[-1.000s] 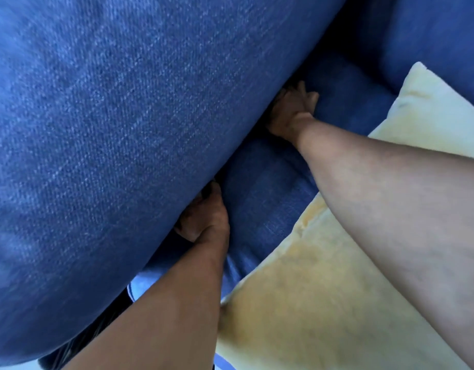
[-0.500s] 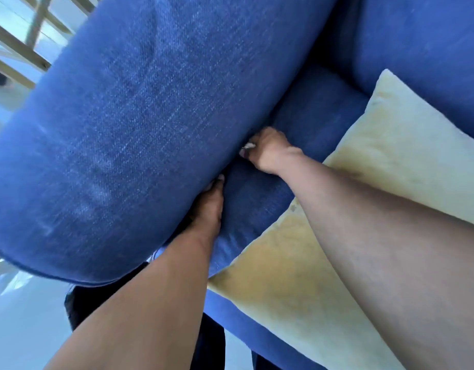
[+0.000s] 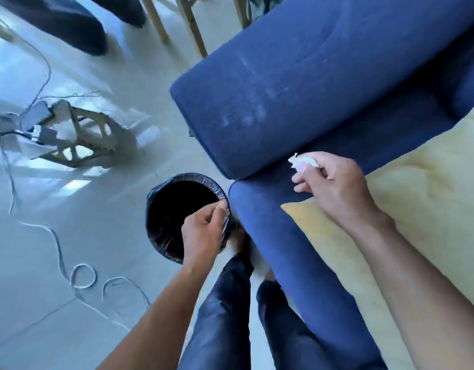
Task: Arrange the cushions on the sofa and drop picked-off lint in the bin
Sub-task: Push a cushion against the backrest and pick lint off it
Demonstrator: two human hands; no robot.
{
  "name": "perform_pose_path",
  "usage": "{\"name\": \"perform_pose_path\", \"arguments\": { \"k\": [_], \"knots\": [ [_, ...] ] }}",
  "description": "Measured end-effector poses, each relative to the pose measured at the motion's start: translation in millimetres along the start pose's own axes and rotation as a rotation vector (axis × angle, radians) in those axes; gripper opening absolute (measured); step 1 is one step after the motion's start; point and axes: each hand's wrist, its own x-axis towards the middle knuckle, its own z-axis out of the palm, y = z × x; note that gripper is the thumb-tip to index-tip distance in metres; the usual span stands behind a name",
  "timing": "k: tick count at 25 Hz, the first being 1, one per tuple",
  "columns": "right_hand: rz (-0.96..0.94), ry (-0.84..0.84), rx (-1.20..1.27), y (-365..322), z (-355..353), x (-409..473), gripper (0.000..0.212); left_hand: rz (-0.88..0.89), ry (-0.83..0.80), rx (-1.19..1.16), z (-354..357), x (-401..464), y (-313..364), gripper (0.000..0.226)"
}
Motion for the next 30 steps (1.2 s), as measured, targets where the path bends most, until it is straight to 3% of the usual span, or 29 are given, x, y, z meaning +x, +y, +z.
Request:
{"name": "perform_pose_path", "arguments": {
  "k": [5, 7, 10, 14, 22, 30],
  "knots": [
    [-0.111, -0.159, -0.163, -6, 111, -44, 0.008, -0.105, 0.225, 0.058, -70, -3, -70, 0.018],
    [-0.106, -0.207, -0.266, 6, 163, -39, 0.018, -0.156, 0.276, 0.035, -84, 6, -89, 0.018],
    [-0.067, -0.259, -0.399, 22, 233, -24, 0.034, -0.152, 0.284, 0.122, -97, 26, -113, 0.022],
    [0.048, -0.334, -0.541, 40, 268, -13, 0.033, -0.191, 0.121, 0.249, -105, 48, -135, 0.043],
    [0.019, -0.177, -0.436, 3, 224, -73, 0.036, -0.133, 0.054, 0.209, -133, 3, -104, 0.039],
    [-0.007, 0.209, -0.232, -66, 86, -144, 0.026, 0.376, -0.173, 0.372, -127, -75, 52, 0.035]
  ]
}}
